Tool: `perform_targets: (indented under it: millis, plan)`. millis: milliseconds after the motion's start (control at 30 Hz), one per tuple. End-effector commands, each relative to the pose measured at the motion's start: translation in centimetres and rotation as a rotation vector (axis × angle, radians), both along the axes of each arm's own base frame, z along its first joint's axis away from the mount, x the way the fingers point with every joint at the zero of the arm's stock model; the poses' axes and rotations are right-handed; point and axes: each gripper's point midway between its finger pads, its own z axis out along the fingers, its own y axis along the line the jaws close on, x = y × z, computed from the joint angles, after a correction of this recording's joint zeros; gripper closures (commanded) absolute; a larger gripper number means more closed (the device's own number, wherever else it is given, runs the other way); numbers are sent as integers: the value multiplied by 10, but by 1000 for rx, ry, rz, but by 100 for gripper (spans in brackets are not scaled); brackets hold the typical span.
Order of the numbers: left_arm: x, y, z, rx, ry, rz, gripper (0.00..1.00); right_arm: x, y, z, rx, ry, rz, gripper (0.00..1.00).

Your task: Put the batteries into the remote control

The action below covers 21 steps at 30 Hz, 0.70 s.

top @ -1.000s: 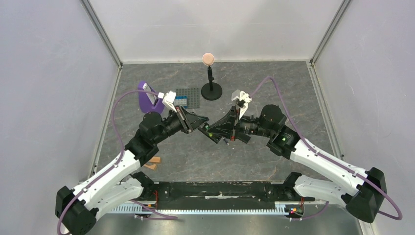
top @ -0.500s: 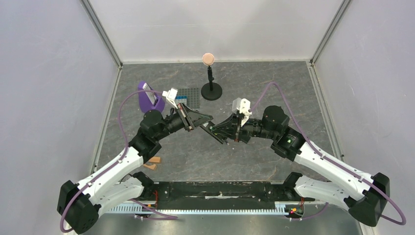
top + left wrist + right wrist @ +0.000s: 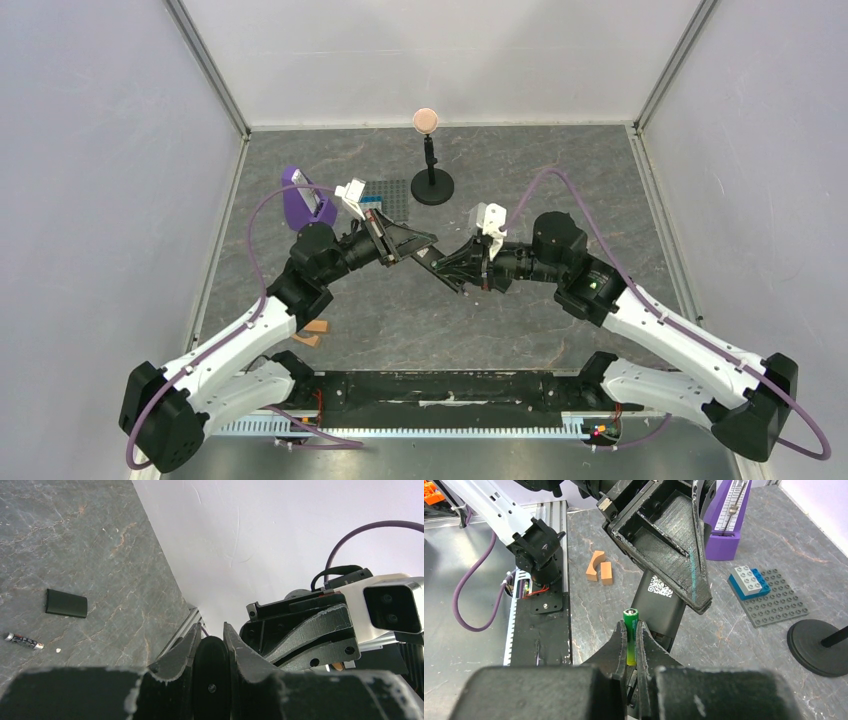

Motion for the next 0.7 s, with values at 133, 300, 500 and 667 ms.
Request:
perform_targets:
  millis: [133, 300, 500, 667]
  plan:
    - [-3, 3, 22, -69, -55, 0, 98, 3, 2, 3, -45, 97, -25, 100]
    - [-3, 3, 21, -67, -63, 5, 98, 2, 0, 0, -57, 139, -37, 100]
    - [-3, 4, 22, -66, -70, 6, 98, 1, -3, -7, -88, 159, -48, 100]
    - [-2, 4, 21, -65, -60, 13, 98, 0, -5, -11, -103, 164, -48, 100]
